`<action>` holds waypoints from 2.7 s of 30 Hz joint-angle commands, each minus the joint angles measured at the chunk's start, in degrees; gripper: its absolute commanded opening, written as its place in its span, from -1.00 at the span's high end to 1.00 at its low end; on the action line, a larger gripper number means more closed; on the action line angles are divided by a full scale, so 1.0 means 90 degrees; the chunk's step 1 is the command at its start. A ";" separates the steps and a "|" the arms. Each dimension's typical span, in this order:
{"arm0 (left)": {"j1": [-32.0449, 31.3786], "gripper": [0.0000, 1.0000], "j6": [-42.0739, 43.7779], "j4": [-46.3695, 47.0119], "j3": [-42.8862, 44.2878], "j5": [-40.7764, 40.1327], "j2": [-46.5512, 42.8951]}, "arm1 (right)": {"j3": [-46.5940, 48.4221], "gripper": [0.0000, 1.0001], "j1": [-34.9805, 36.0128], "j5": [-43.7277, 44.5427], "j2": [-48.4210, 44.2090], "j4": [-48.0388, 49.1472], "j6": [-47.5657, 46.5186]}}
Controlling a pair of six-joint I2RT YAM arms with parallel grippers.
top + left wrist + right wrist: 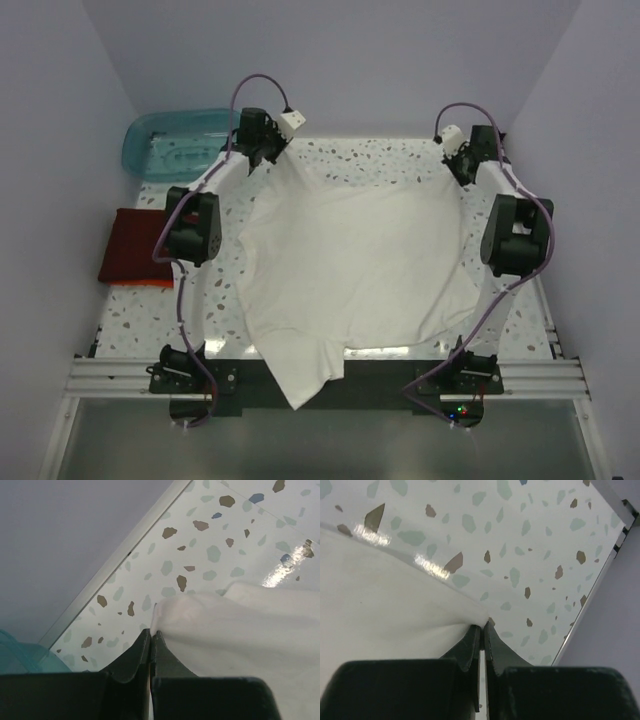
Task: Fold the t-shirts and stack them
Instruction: Flatten the tshirt out
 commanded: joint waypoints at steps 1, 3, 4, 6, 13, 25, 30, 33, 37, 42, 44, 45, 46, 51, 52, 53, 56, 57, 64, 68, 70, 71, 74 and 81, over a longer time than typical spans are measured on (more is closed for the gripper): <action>0.0013 1.00 0.0101 0.0917 -0.0037 -0.0490 -0.0020 | 0.0759 1.00 0.0226 0.0475 0.0419 0.0115 0.0107; 0.0013 1.00 0.0101 0.1093 0.0001 -0.0490 0.0039 | 0.0994 1.00 0.0294 0.0719 0.0596 0.0047 0.0196; 0.0013 1.00 0.0082 0.1103 0.0060 -0.0480 0.0135 | 0.1247 1.00 0.0314 0.0827 0.0800 0.0018 0.0235; 0.0003 1.00 0.0072 0.1103 0.0438 -0.0500 0.0302 | 0.1657 0.97 0.0372 0.1138 0.1015 -0.0467 0.0410; 0.0003 -0.31 -0.0484 0.0420 0.1253 -0.0032 -0.0162 | 0.3212 -0.47 -0.0027 0.0643 0.0784 -0.2939 0.1152; 0.0003 -0.30 -0.0894 -0.2587 -0.1374 0.0624 -0.2646 | 0.0366 -0.02 -0.0477 0.0056 -0.1052 -0.5842 0.0674; 0.0013 -0.28 -0.1060 -0.2676 -0.2486 0.0545 -0.2861 | -0.0927 0.21 -0.0467 0.0222 -0.1444 -0.5296 0.0791; 0.0013 -0.26 -0.1177 -0.2676 -0.2684 0.0486 -0.2774 | -0.1337 0.29 -0.0467 0.0222 -0.1357 -0.5120 0.0967; 0.0013 -0.26 -0.1266 -0.2666 -0.2772 0.0418 -0.2589 | -0.1806 0.30 -0.0467 0.0603 -0.1259 -0.4681 0.1016; 0.0013 -0.23 -0.1432 -0.2588 -0.2772 0.0213 -0.2160 | -0.2586 0.49 -0.0467 0.1169 -0.1171 -0.4124 0.0822; 0.0013 -0.22 -0.1471 -0.2549 -0.2772 0.0057 -0.2061 | -0.2890 0.57 -0.0477 0.1511 -0.1278 -0.3871 0.0636; 0.0013 -0.22 -0.1471 -0.2568 -0.2762 -0.0001 -0.1974 | -0.3162 0.60 -0.0477 0.1608 -0.1385 -0.3801 0.0577; 0.0013 -0.21 -0.1490 -0.2540 -0.2772 -0.0118 -0.1934 | -0.3271 0.63 -0.0467 0.1793 -0.1434 -0.3762 0.0499; 0.0111 -0.10 -0.1529 -0.2637 -0.2742 -0.0656 -0.1582 | -0.3887 0.84 -0.0643 0.2390 -0.1952 -0.3479 0.0313; 0.0149 -0.08 -0.1520 -0.2656 -0.2733 -0.0695 -0.1486 | -0.3926 0.85 -0.0662 0.2497 -0.2001 -0.3488 0.0294; 0.0169 -0.08 -0.1529 -0.2676 -0.2733 -0.0753 -0.1436 | -0.3984 0.85 -0.0682 0.2517 -0.2059 -0.3488 0.0265; 0.0228 -0.06 -0.1481 -0.2628 -0.2713 -0.0812 -0.1397 | -0.3956 0.85 -0.0711 0.2566 -0.2235 -0.3488 0.0254; 0.0228 -0.06 -0.1452 -0.2618 -0.2674 -0.0812 -0.1397 | -0.3888 0.85 -0.0711 0.2528 -0.2245 -0.3517 0.0264; 0.0257 -0.14 -0.1159 -0.2773 -0.1290 -0.0472 -0.1008 | -0.1910 0.52 -0.0673 0.0547 -0.2177 -0.4873 0.0547; 0.0248 -0.16 -0.1168 -0.2852 -0.0400 -0.0227 -0.0840 | -0.0920 0.44 -0.0595 -0.0303 -0.1924 -0.4953 0.0947; 0.0189 -0.18 -0.1168 -0.2842 -0.0019 -0.0226 -0.0608 | -0.0462 0.46 -0.0546 -0.0548 -0.1768 -0.4711 0.1201; 0.0169 -0.17 -0.1168 -0.2958 0.0156 -0.0255 -0.0461 | -0.0324 0.47 -0.0468 -0.0636 -0.1602 -0.4641 0.1357; 0.0091 -0.14 -0.1226 -0.3290 0.0918 -0.0198 0.0106 | 0.0203 0.55 -0.0176 -0.0598 -0.1134 -0.4319 0.1669; -0.0045 -0.03 -0.1246 -0.3437 0.1153 -0.0460 0.0468 | 0.0956 0.68 0.0635 0.0017 -0.0275 -0.3665 0.1759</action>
